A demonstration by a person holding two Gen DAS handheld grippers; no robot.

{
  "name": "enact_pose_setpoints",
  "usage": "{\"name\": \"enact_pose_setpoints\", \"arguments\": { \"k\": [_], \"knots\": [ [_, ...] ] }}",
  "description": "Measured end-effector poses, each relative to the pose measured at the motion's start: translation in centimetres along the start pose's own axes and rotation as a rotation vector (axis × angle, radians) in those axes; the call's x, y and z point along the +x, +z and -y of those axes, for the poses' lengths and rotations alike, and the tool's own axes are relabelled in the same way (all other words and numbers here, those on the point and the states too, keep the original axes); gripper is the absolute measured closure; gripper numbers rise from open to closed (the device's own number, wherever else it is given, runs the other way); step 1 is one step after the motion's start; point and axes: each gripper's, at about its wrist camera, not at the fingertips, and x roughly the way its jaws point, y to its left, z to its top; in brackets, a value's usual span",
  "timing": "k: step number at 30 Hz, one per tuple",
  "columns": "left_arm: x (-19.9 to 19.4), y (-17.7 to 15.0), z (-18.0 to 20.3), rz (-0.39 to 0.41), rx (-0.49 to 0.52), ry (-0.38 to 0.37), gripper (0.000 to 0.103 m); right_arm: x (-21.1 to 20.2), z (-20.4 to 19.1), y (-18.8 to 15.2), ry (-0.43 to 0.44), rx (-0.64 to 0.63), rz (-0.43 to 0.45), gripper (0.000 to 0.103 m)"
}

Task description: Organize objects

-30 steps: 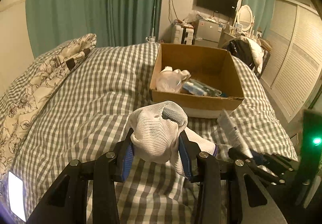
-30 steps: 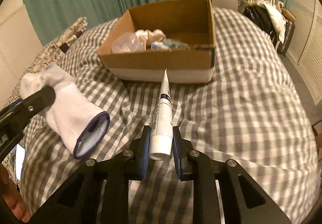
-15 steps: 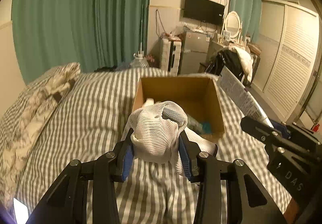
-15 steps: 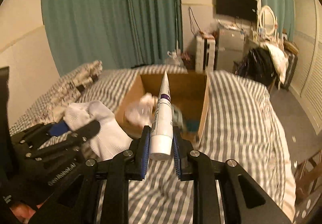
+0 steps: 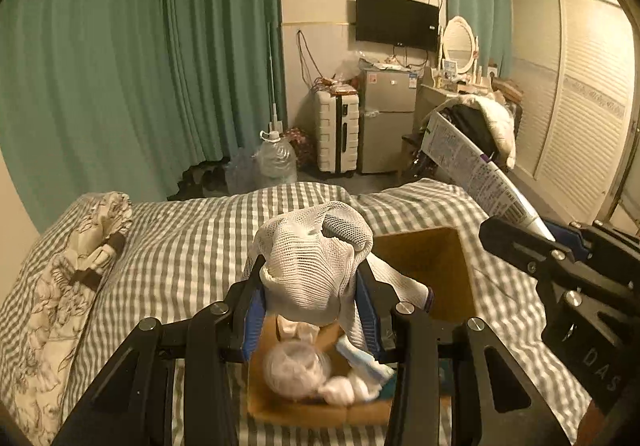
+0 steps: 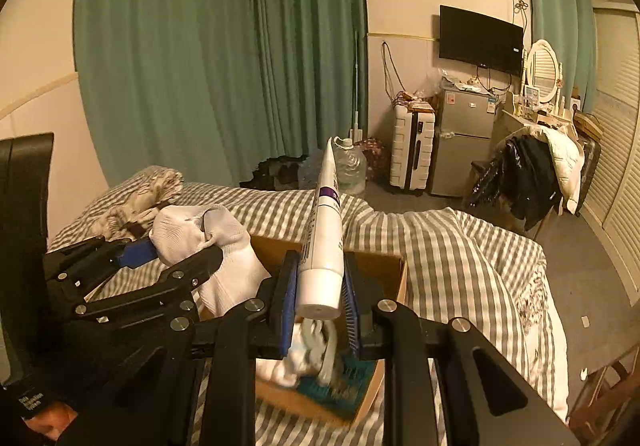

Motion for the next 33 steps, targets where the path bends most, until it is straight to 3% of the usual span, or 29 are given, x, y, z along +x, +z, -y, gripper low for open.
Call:
{"name": "enact_pose_setpoints", "arguments": {
  "k": [4,12,15,16,17,19,20,26,33],
  "knots": [
    [3.5,-0.9,0.2,-0.034,0.001,-0.015,0.062,4.2,1.2,0.1,-0.013,0.012,-0.036,0.083],
    [7.8,-3.1,0.9,-0.074,0.006,-0.037,0.060,9.7,3.0,-2.7,-0.011,0.046,-0.109,0.083],
    [8.1,-3.2,1.1,-0.074,0.017,-0.050,0.051,10.4,3.6,-2.7,-0.015,0.044,-0.122,0.082],
    [8.0,-3.1,1.1,-0.075,0.017,-0.052,0.048,10.3,3.7,-2.5,-0.023,0.047,-0.113,0.076],
    [7.7,-3.1,0.9,-0.077,0.011,-0.051,0.039,9.9,3.9,-2.3,-0.035,0.053,-0.101,0.068],
    [6.6,-2.7,0.6,-0.059,-0.005,-0.036,0.021,8.9,3.9,-1.9,-0.043,0.064,-0.076,0.042],
    [5.8,-2.5,0.3,-0.039,-0.017,-0.029,0.015,8.1,4.0,-1.7,-0.049,0.071,-0.058,0.041],
    [-0.4,-0.1,-1.0,0.058,-0.059,-0.024,0.004,2.8,3.3,0.2,-0.091,0.056,0.002,0.037],
    [-9.4,1.9,-1.3,0.207,-0.026,-0.019,0.000,-5.9,1.4,2.7,-0.130,0.021,0.119,0.020]
  ]
}}
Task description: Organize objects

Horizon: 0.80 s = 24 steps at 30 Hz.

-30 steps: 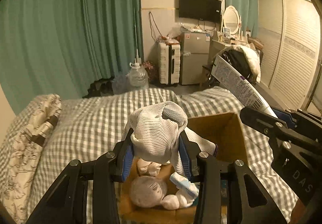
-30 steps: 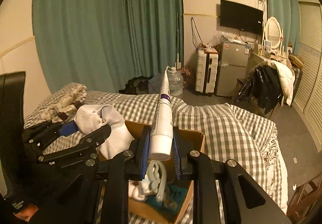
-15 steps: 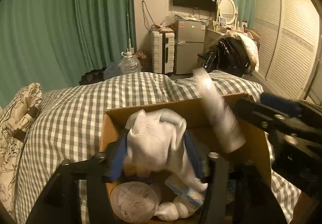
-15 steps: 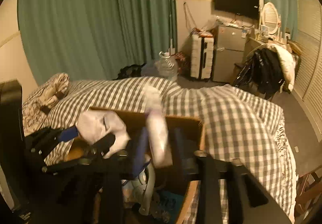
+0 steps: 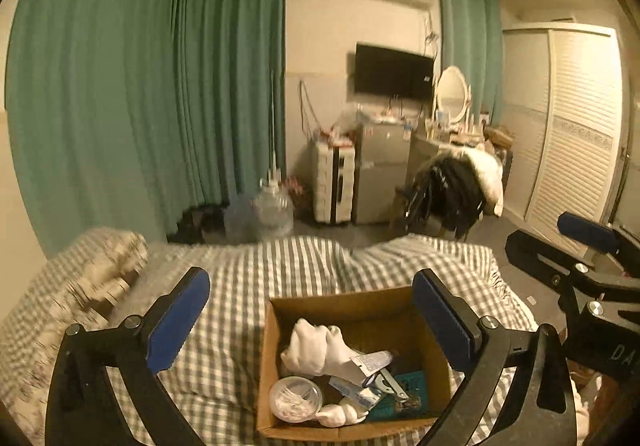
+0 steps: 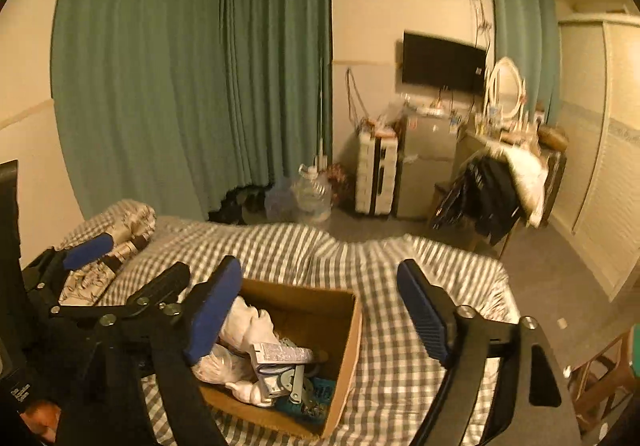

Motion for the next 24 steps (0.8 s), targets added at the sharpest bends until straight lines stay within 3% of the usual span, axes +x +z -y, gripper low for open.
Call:
{"name": "enact_pose_setpoints", "arguments": {
  "k": [6,11,13,20,24],
  "knots": [
    [-6.2,-0.1,-1.2,0.074,0.031,0.003,0.000,-6.8,-0.4,0.6,-0.028,-0.008,0.083,0.011],
    [-10.6,-1.5,-2.3,0.146,0.033,0.033,0.000,-11.8,-0.1,-0.9,-0.056,0.023,0.153,0.000],
    [-12.1,-2.3,-2.8,0.179,0.014,0.038,0.000,-13.2,0.0,-1.8,-0.066,0.044,0.184,0.000],
    [-13.8,-8.5,-3.6,0.247,-0.078,0.097,0.000,-13.5,-0.2,-7.9,-0.091,0.083,0.203,0.000],
    [-12.0,-12.1,-3.4,0.182,-0.065,0.090,0.000,-10.6,-1.0,-13.0,-0.117,0.051,0.138,0.000]
  ]
}}
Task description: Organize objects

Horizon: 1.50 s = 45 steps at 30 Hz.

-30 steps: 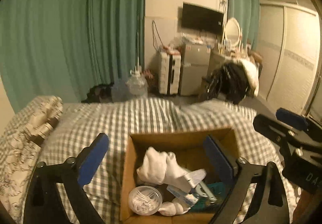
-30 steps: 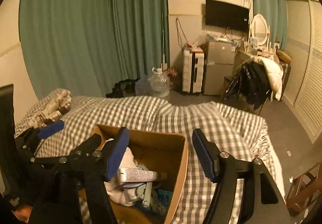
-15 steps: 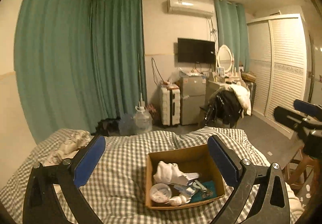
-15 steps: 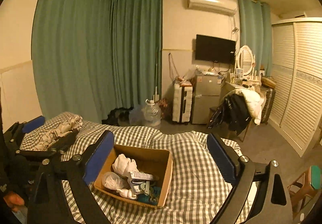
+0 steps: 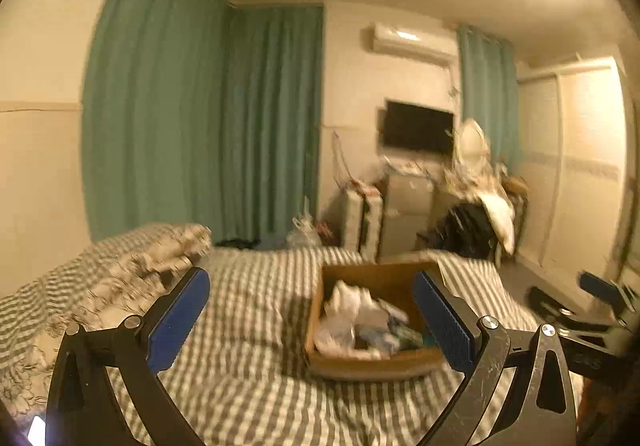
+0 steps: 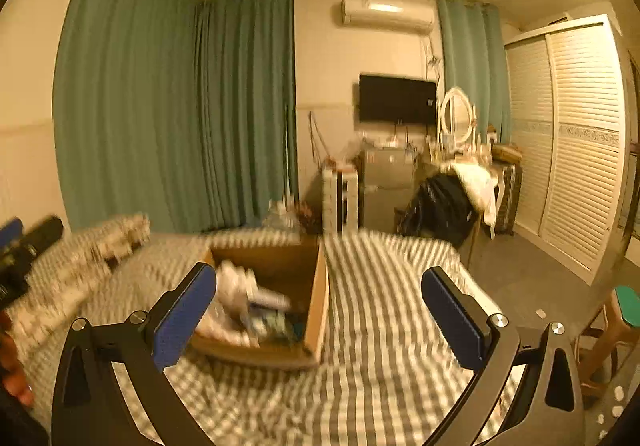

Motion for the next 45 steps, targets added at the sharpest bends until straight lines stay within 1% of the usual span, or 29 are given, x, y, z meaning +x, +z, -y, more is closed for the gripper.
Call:
{"name": "enact_pose_setpoints", "arguments": {
  "k": [2,7,15,35,45],
  "knots": [
    [0.6,-0.9,0.5,-0.020,0.025,0.029,0.000,1.4,-0.4,-1.0,0.000,-0.024,-0.046,0.000],
    [1.2,-1.5,1.2,-0.044,0.031,0.013,0.000,1.5,-0.8,-1.3,0.017,-0.016,-0.014,0.000],
    [1.6,-1.8,0.8,-0.092,-0.007,0.017,0.000,1.5,-0.1,-1.0,-0.010,-0.001,-0.015,0.000],
    [1.4,-1.7,1.4,-0.096,0.019,0.014,0.000,1.2,-0.7,-0.8,0.016,-0.022,-0.022,0.000],
    [1.4,-1.6,1.5,-0.097,0.023,0.005,0.000,1.1,-0.8,-0.7,0.016,-0.023,-0.020,0.000]
  ]
}}
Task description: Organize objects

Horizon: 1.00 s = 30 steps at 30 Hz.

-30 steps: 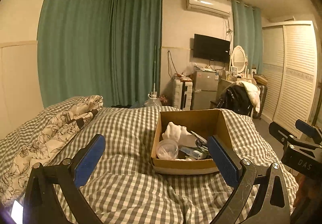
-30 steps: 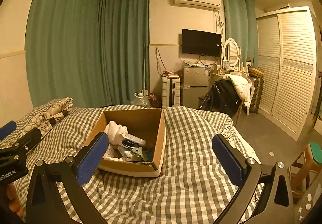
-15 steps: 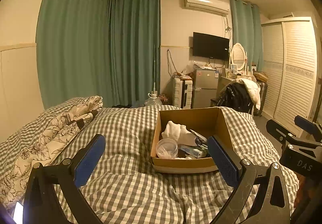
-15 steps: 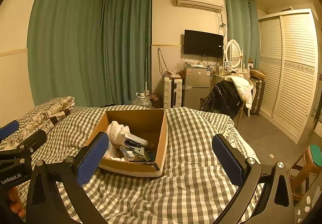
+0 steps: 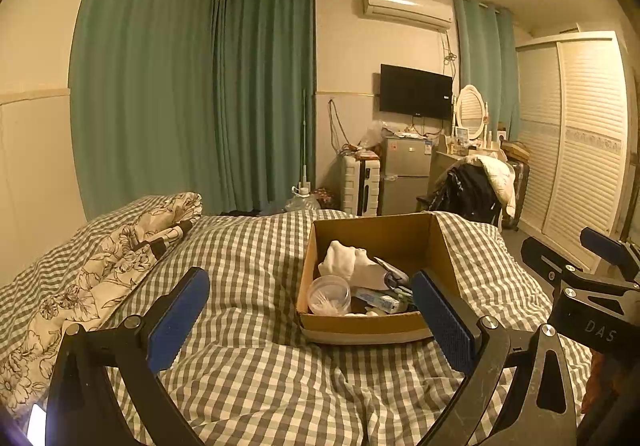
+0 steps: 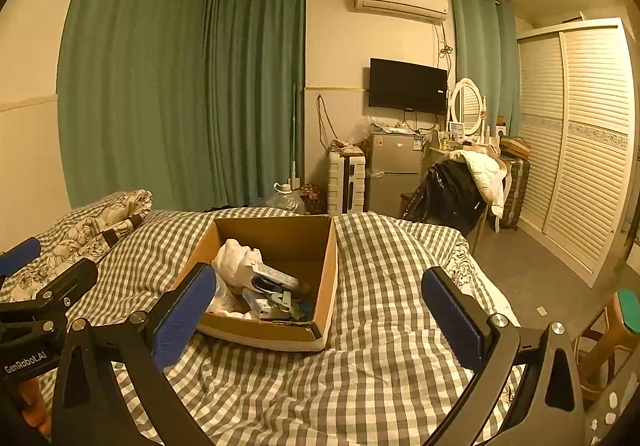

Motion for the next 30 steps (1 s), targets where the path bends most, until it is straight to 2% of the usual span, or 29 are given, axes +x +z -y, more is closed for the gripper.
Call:
{"name": "enact_pose_setpoints", "arguments": {
  "k": [12,30],
  "knots": [
    [-0.21,-0.19,0.27,0.015,0.024,0.023,0.000,0.07,-0.25,-0.07,0.003,-0.003,-0.007,0.000],
    [-0.21,-0.38,0.04,0.004,0.008,0.014,0.000,0.62,-0.49,-0.60,0.008,-0.014,-0.035,0.000]
  ]
}}
